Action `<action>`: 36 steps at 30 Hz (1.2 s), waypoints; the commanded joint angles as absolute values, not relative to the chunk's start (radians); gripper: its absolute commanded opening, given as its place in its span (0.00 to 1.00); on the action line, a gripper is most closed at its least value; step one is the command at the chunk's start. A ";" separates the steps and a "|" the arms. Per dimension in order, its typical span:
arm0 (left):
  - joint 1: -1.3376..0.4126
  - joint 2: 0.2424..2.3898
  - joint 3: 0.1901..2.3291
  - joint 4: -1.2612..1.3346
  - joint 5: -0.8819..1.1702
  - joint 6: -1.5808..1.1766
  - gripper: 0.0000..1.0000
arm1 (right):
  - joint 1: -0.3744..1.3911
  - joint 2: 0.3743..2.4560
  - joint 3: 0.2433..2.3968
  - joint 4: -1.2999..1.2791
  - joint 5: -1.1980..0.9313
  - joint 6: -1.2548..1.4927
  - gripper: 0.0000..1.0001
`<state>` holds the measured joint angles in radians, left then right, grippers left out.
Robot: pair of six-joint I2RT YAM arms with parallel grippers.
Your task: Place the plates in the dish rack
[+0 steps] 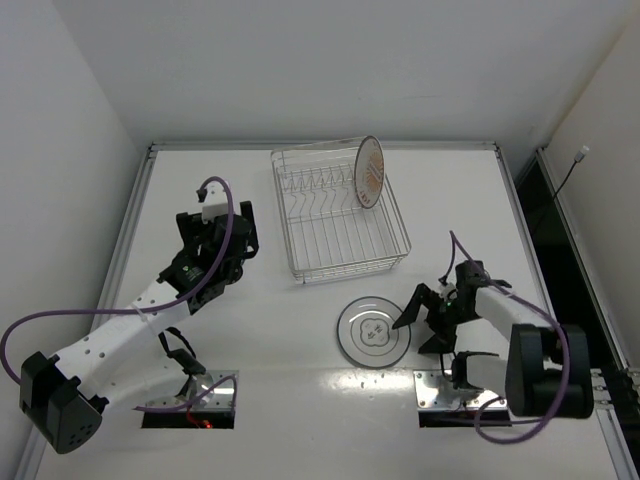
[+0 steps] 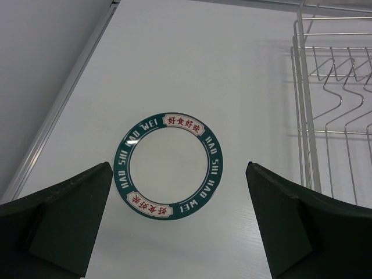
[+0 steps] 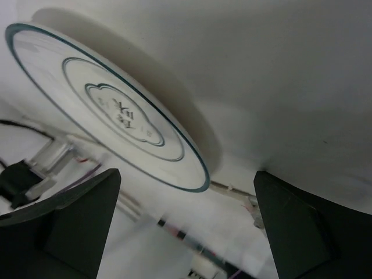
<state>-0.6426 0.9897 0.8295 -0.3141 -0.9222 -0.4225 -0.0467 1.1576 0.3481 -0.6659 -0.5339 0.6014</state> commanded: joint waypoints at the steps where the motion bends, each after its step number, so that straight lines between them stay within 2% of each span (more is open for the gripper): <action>1: -0.649 0.966 0.870 -0.311 -0.945 -0.419 1.00 | -0.100 1.265 0.354 -0.525 -0.684 0.486 0.96; 3: -0.649 0.966 0.870 -0.311 -0.945 -0.419 1.00 | -0.109 1.409 0.354 -0.493 -0.733 0.419 0.92; 5: -0.649 0.966 0.870 -0.311 -0.945 -0.419 1.00 | -0.109 1.494 0.373 -0.482 -0.776 0.373 0.84; 8: -0.649 0.966 0.870 -0.311 -0.945 -0.419 1.00 | -0.118 1.534 0.405 -0.471 -0.785 0.347 0.73; 9: -0.649 0.966 0.870 -0.311 -0.945 -0.419 1.00 | -0.118 1.534 0.405 -0.459 -0.772 0.357 0.66; 12: -0.649 0.966 0.870 -0.311 -0.945 -0.419 1.00 | -0.109 1.565 0.393 -0.394 -0.781 0.370 0.50; 13: -0.649 0.966 0.870 -0.311 -0.945 -0.419 1.00 | -0.109 1.575 0.393 -0.385 -0.781 0.370 0.39; 18: -0.649 0.966 0.870 -0.311 -0.945 -0.419 1.00 | -0.100 1.554 0.382 -0.362 -0.781 0.393 0.12; 19: -0.649 0.966 0.870 -0.311 -0.945 -0.419 1.00 | -0.100 1.543 0.382 -0.374 -0.781 0.393 0.00; 25: -0.649 0.966 0.861 -0.311 -0.945 -0.419 1.00 | -0.100 1.320 0.412 -0.538 -0.651 0.393 0.00; 27: -0.649 0.966 0.861 -0.311 -0.945 -0.419 1.00 | -0.100 1.168 0.428 -0.627 -0.600 0.393 0.00; 31: -0.649 0.966 0.861 -0.311 -0.945 -0.419 1.00 | -0.091 0.947 0.570 -0.799 -0.474 0.383 0.00; 36: -0.649 0.966 0.861 -0.311 -0.954 -0.419 1.00 | -0.025 0.917 0.771 -0.919 -0.332 0.383 0.00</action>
<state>-0.6426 0.9886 0.8295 -0.3172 -0.9302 -0.4225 -0.0494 0.9310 0.6659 -0.8371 -0.4313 0.3893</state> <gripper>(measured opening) 0.995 0.030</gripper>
